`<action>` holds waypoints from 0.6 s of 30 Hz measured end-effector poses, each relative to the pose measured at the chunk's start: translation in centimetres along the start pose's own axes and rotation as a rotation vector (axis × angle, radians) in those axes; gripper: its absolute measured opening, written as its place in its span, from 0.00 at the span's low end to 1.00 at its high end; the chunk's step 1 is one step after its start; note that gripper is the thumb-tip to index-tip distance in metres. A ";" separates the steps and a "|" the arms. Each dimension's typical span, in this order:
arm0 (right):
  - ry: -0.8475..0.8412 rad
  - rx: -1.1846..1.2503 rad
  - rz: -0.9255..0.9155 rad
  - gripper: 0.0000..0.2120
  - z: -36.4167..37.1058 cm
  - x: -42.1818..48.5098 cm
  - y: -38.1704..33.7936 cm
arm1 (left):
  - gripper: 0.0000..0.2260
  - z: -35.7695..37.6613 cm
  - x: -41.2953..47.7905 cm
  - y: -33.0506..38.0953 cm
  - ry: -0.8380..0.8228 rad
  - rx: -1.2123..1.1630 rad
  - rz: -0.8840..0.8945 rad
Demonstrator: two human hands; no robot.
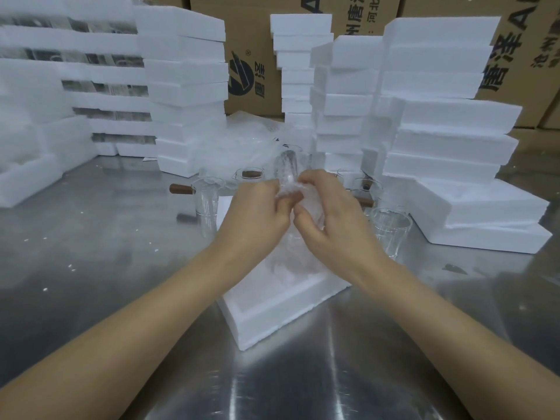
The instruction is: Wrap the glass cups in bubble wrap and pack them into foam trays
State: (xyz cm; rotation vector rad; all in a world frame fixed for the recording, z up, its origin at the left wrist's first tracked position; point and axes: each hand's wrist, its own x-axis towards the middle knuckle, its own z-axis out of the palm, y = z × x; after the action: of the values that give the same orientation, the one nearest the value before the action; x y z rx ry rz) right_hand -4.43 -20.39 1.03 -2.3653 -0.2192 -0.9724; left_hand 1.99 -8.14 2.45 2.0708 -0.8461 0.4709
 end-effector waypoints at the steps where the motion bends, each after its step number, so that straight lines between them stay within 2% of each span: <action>1: -0.011 -0.008 -0.028 0.17 0.0 -0.1 -0.1 | 0.14 -0.2 0.1 0.0 0.019 -0.014 -0.011; 4: -0.051 0.033 -0.052 0.18 0.1 -0.2 -0.1 | 0.14 -0.7 0.2 -0.2 0.045 -0.018 -0.034; 8: 0.012 0.218 0.078 0.11 0.1 0.3 0.4 | 0.15 -0.4 0.3 -0.1 0.019 -0.007 -0.028; 12: 0.134 0.353 0.207 0.06 0.1 0.6 0.9 | 0.02 -0.5 0.1 0.7 0.104 -0.236 -0.042; 14: 0.142 0.318 0.150 0.05 0.1 0.6 0.9 | 0.03 -0.6 0.1 0.6 0.120 -0.221 0.021; 18: 0.054 0.228 0.026 0.08 0.4 0.2 0.8 | 0.08 -0.9 -0.1 0.3 0.113 -0.137 0.106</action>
State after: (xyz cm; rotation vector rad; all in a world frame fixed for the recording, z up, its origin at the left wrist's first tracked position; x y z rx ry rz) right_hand -3.77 -20.80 0.57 -2.1277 -0.2633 -0.9445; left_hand 1.67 -7.55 3.10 1.8629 -0.8982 0.5660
